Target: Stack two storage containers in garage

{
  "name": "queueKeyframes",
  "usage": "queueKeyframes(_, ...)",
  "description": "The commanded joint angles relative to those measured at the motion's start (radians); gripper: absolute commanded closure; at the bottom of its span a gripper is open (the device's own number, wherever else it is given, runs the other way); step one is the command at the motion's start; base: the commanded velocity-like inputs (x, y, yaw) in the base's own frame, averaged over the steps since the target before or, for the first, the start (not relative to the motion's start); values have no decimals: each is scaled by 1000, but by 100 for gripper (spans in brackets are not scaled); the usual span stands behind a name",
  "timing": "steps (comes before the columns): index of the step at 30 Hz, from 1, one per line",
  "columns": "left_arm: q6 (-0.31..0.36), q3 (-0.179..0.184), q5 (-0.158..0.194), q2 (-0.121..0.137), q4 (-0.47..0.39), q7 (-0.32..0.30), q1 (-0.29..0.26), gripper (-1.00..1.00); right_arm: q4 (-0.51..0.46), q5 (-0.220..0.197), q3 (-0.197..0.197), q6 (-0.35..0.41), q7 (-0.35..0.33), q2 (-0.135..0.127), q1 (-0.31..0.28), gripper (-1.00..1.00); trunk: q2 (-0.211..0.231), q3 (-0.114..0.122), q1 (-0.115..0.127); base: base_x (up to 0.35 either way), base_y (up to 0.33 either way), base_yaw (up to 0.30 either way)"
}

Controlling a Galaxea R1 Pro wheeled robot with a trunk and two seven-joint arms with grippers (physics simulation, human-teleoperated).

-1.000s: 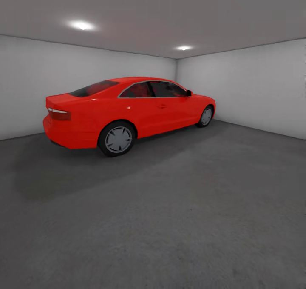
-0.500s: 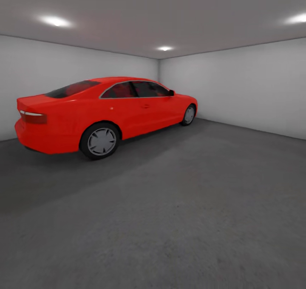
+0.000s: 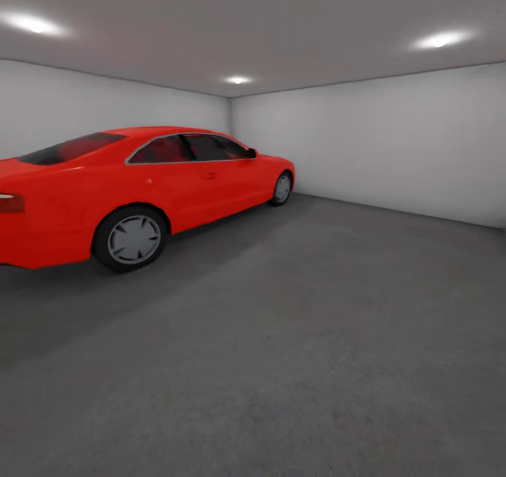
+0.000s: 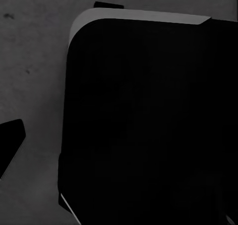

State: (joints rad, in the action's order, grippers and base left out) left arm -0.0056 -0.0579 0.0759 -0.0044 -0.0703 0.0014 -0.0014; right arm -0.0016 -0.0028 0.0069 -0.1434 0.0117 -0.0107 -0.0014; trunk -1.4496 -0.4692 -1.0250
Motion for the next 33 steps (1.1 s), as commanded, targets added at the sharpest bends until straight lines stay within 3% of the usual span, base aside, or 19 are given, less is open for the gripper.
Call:
queueKeyframes(1, -1, -5, 8, 0, 0, 0, 0, -100, 1, 0, 1, -2, 1, 0, 0, -100, 0, -1, 0, 0, 0, -289)
queueKeyframes(25, -1, -2, 7, 0, 0, -1, 0, -100, 7, 0, 2, -4, 1, 0, 0, -100, 0, -1, 0, 1, 0, -289)
queueKeyframes(33, -1, -2, 7, 0, 0, -1, 0, -100, 8, 0, 2, -4, 1, 0, 0, -100, 0, -1, 0, 139, 0, -289)
